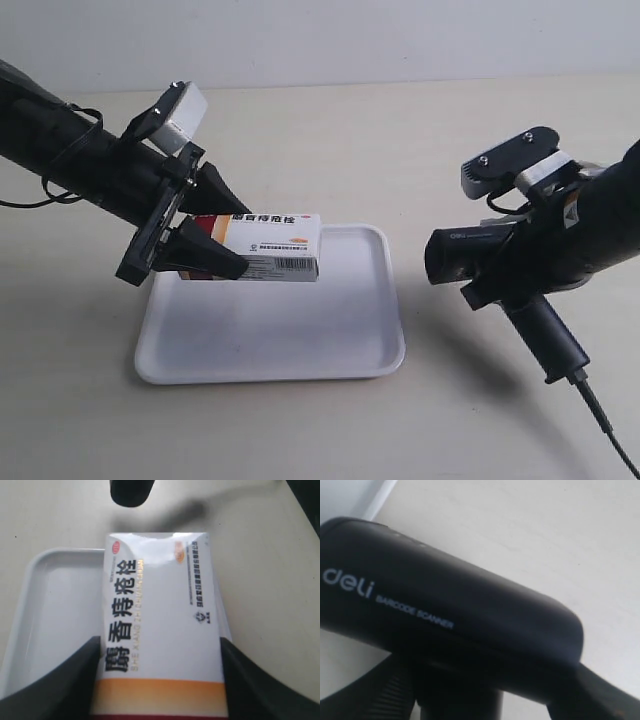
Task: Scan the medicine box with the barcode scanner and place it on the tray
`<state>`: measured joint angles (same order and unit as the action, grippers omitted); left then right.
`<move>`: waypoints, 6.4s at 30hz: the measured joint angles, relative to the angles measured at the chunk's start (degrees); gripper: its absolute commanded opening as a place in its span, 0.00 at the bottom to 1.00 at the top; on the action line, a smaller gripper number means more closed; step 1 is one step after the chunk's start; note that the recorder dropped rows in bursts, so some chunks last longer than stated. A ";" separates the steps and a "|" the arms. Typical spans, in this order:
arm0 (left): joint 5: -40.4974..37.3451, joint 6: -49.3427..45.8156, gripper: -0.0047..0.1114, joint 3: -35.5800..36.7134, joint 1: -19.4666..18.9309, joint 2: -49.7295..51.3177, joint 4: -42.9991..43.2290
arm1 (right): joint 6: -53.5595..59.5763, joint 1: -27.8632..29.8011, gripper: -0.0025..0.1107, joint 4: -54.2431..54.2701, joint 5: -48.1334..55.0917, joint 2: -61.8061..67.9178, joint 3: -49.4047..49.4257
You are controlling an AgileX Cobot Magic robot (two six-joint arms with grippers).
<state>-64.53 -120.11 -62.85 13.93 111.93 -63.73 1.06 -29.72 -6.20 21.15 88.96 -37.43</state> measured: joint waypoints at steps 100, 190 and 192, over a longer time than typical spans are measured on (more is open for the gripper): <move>5.18 0.00 0.04 -2.20 0.00 1.65 2.68 | -21.03 0.00 0.02 -21.02 9.41 -17.57 1.09; -0.02 44.12 0.09 -4.08 6.94 -25.83 5.12 | -27.76 0.00 0.02 -14.11 -3.63 -48.84 2.68; 1.08 43.90 0.09 0.33 7.18 -30.98 2.53 | -27.99 0.00 0.02 -13.73 -7.18 -52.57 6.00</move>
<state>-63.45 -76.22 -62.52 21.11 80.96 -61.20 -26.92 -29.72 -19.94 13.97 36.39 -31.42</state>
